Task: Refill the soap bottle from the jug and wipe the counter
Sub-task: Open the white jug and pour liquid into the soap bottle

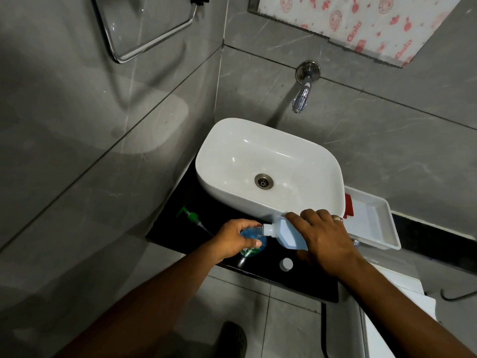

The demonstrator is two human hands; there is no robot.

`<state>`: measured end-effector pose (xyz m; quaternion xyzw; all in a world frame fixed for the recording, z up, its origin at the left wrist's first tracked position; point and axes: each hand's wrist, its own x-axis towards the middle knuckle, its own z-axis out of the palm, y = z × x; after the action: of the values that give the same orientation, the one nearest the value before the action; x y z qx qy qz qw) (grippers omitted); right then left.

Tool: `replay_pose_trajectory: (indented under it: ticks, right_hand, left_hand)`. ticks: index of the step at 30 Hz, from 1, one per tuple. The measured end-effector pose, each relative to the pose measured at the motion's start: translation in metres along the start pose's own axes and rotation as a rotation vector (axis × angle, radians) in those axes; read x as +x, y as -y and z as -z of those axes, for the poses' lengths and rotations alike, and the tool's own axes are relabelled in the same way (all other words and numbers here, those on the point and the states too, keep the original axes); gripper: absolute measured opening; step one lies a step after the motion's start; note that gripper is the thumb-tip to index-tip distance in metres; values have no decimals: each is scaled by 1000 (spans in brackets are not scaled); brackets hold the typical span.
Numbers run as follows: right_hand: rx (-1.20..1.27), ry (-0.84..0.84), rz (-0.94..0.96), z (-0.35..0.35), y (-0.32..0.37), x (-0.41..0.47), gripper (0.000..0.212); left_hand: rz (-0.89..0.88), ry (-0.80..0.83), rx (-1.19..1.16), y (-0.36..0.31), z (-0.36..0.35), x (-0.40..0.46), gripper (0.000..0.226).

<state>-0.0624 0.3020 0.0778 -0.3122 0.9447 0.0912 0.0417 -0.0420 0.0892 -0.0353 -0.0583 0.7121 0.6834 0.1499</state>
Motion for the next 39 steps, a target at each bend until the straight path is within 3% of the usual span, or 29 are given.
replay_pose_trajectory:
  ticks: [39]
  right_hand:
    - [-33, -3, 2, 4, 2, 1, 84]
  left_hand:
    - [27, 4, 15, -3, 0, -1, 48]
